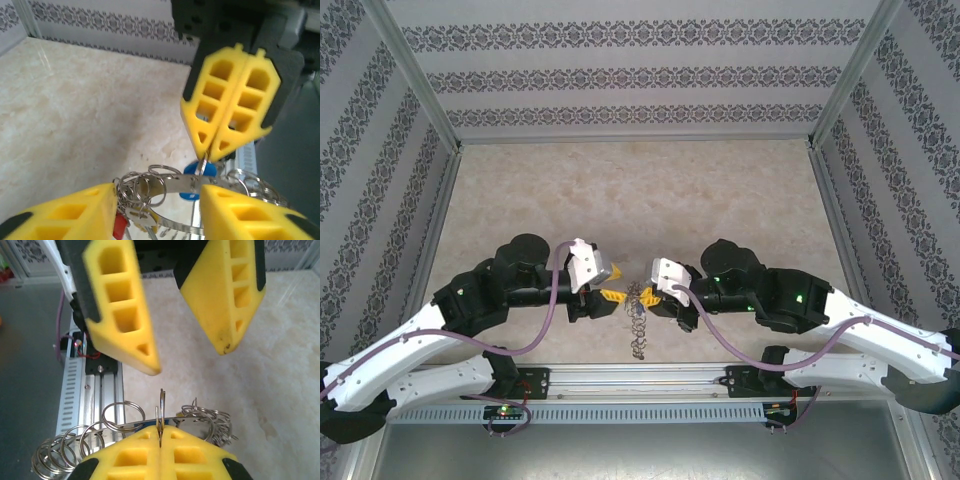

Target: Put the keys on the keyring

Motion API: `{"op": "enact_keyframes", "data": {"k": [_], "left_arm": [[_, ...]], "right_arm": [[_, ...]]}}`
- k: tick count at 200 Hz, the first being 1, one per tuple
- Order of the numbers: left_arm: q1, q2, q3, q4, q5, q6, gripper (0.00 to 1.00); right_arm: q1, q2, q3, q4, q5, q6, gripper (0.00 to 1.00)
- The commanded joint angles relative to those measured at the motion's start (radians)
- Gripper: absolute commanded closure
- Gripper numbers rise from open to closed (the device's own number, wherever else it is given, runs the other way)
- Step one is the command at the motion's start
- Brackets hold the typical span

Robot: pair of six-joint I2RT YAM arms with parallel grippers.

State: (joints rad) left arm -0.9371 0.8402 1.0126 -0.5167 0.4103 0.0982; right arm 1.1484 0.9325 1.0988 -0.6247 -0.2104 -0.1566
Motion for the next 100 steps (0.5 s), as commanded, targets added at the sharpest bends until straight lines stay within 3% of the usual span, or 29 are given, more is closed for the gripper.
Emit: {"op": "enact_keyframes", "data": {"k": [1,100], "left_arm": [[-0.021,0.002,0.043,-0.050,0.020,0.022,0.47],[-0.060,0.081,0.079,-0.068,0.022,0.047,0.50]], "right_arm": [[-0.016,0.003,0.050,-0.033,-0.022,-0.007,1.00],[-0.033,0.059,0.085,-0.043,-0.071,-0.004,1.00]]}}
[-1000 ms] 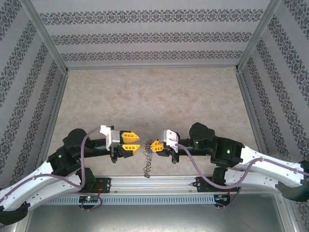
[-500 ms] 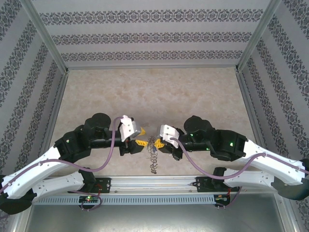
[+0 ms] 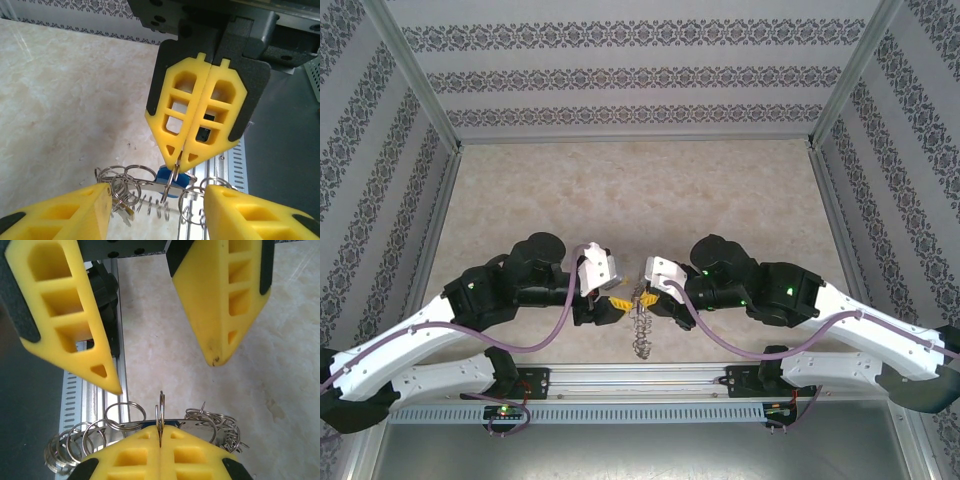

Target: Put the keys on the keyring

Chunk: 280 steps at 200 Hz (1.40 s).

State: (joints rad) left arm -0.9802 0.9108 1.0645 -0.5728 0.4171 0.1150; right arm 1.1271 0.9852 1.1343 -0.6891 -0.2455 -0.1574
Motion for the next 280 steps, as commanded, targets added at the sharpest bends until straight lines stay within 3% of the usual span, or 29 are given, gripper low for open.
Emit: {"op": "enact_keyframes", "data": {"k": [1,37,68,127,163,195,214,230,280], "left_arm": [[-0.017,0.011,0.027,-0.012,0.015,0.030,0.50],[-0.021,0.033,0.028,-0.020,0.016,0.038,0.54],[-0.023,0.038,0.027,-0.015,0.022,0.038,0.64],[-0.023,0.041,0.021,-0.009,0.062,0.034,1.00],[-0.025,0.037,0.005,0.021,0.108,0.027,1.00],[-0.025,0.013,-0.023,0.068,0.084,0.023,1.00],[-0.024,-0.013,-0.043,0.103,0.070,0.022,1.00],[-0.023,-0.041,-0.066,0.146,0.056,0.018,1.00],[-0.024,-0.125,-0.155,0.315,0.061,0.005,1.00]], "right_arm": [[-0.012,0.007,0.050,0.021,-0.036,-0.004,1.00],[-0.012,0.004,0.050,0.026,-0.042,-0.002,1.00],[-0.012,0.003,0.045,0.033,-0.049,-0.001,1.00],[-0.012,-0.016,0.031,0.047,-0.049,0.002,1.00],[-0.012,-0.026,0.022,0.057,-0.044,0.005,1.00],[-0.013,-0.033,0.012,0.061,-0.030,0.014,1.00],[-0.012,-0.044,-0.007,0.073,-0.031,0.029,0.82],[-0.011,-0.051,-0.026,0.085,-0.034,0.039,0.75],[-0.009,-0.072,-0.052,0.106,-0.024,0.048,0.84]]}}
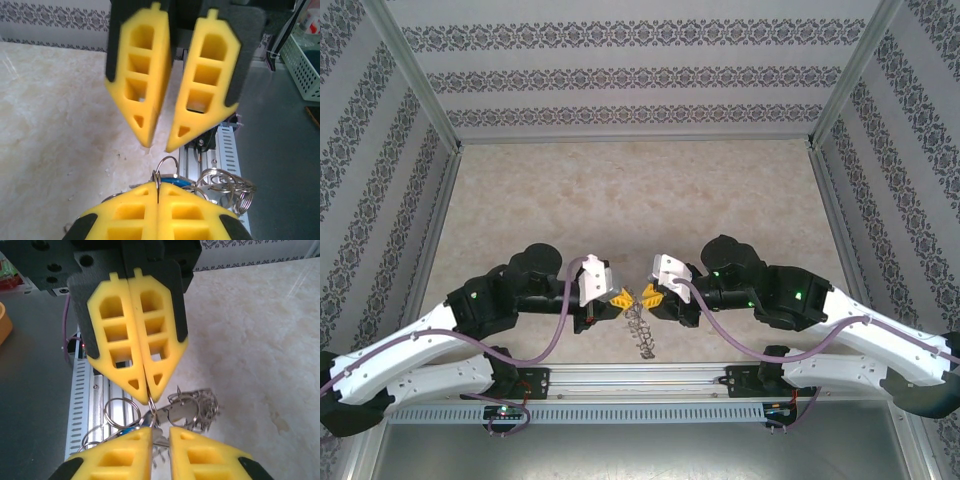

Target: Put the keys on the keyring

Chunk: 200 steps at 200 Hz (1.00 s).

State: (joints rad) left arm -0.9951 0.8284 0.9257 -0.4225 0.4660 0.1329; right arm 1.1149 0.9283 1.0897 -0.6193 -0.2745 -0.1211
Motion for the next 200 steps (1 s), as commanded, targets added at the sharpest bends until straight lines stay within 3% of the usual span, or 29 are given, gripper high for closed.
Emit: {"op": "enact_keyframes", "data": {"k": [1,56,200], "left_arm": [[-0.009,-0.043,-0.016,0.165,0.012,-0.012,1.00],[-0.009,-0.042,-0.005,0.123,-0.008,0.004,1.00],[-0.009,-0.059,-0.018,0.111,-0.096,0.027,1.00]], "right_arm": [[0.003,-0.014,-0.007,0.036,0.005,0.011,0.84],[0.003,0.000,-0.015,0.078,-0.071,0.021,0.78],[0.002,0.015,0.001,0.124,-0.038,0.081,0.73]]}}
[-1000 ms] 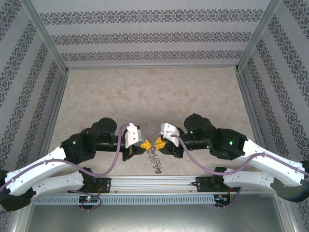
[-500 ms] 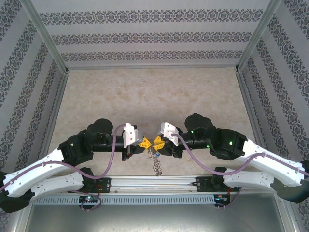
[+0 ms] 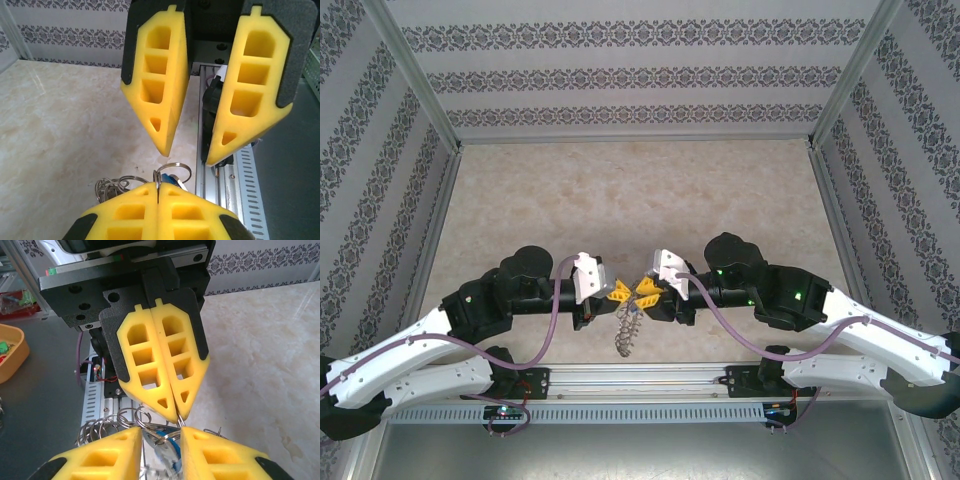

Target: Put the keys on the keyring

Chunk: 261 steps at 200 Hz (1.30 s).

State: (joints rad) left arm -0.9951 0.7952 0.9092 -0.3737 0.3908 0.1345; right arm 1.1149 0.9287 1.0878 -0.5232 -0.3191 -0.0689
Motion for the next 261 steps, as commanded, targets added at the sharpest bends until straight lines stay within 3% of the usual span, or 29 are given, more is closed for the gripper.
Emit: {"op": "enact_keyframes", "data": {"k": [1,90,107,123,146,158,261], "left_arm": [[-0.009,-0.026,-0.002,0.063,-0.022,0.025,1.00],[-0.010,-0.034,0.002,0.060,-0.040,0.025,1.00],[-0.010,-0.035,0.000,0.063,-0.044,0.024,1.00],[-0.009,-0.033,0.001,0.063,-0.048,0.024,1.00],[-0.008,-0.032,0.004,0.062,-0.075,0.028,1.00],[-0.009,-0.032,0.005,0.064,-0.091,0.029,1.00],[-0.009,-0.032,0.008,0.058,-0.111,0.025,1.00]], "right_arm": [[0.002,0.014,0.003,0.028,0.006,0.028,0.73],[0.002,0.065,0.015,0.016,0.020,0.033,0.95],[0.002,0.067,0.017,0.009,0.025,0.034,0.96],[0.002,0.060,0.016,0.008,0.027,0.039,0.92],[0.006,0.037,0.012,0.014,0.056,0.046,0.73],[0.015,0.026,0.005,0.015,0.097,0.041,0.69],[0.037,0.088,0.023,0.067,0.141,0.050,0.71]]}}
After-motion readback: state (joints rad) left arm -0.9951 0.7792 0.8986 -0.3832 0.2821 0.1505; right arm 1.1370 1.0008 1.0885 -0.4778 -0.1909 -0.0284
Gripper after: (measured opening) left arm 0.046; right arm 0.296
